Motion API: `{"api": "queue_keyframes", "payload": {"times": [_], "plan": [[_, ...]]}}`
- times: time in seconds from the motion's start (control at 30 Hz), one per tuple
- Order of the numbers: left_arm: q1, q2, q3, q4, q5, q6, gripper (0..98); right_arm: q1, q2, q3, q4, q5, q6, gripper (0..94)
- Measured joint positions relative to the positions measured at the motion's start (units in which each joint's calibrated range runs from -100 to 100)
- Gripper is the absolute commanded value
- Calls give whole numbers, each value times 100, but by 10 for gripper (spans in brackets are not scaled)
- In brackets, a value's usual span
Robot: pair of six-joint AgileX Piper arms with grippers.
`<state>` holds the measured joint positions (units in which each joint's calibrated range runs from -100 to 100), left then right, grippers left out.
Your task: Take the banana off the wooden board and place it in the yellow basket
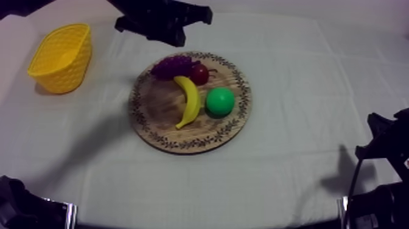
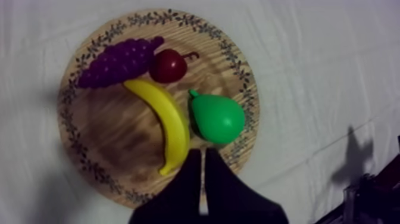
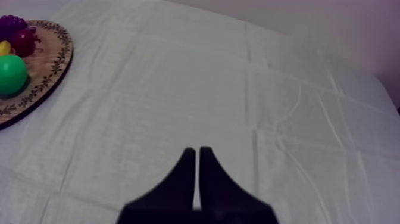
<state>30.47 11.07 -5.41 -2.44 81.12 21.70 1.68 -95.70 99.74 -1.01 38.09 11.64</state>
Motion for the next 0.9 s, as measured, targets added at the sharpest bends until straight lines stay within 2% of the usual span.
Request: {"api": "queue_keyframes", "payload": {"times": [0.27, 0.5, 0.9], "plan": [[0, 419, -224, 244, 312, 593, 0, 0, 0, 0, 0, 0, 0, 4], [42, 644, -474, 244, 610, 1021, 0, 0, 0, 0, 0, 10, 0, 4], [30, 724, -321, 244, 556, 1195, 0, 0, 0, 0, 0, 1, 0, 4]]}}
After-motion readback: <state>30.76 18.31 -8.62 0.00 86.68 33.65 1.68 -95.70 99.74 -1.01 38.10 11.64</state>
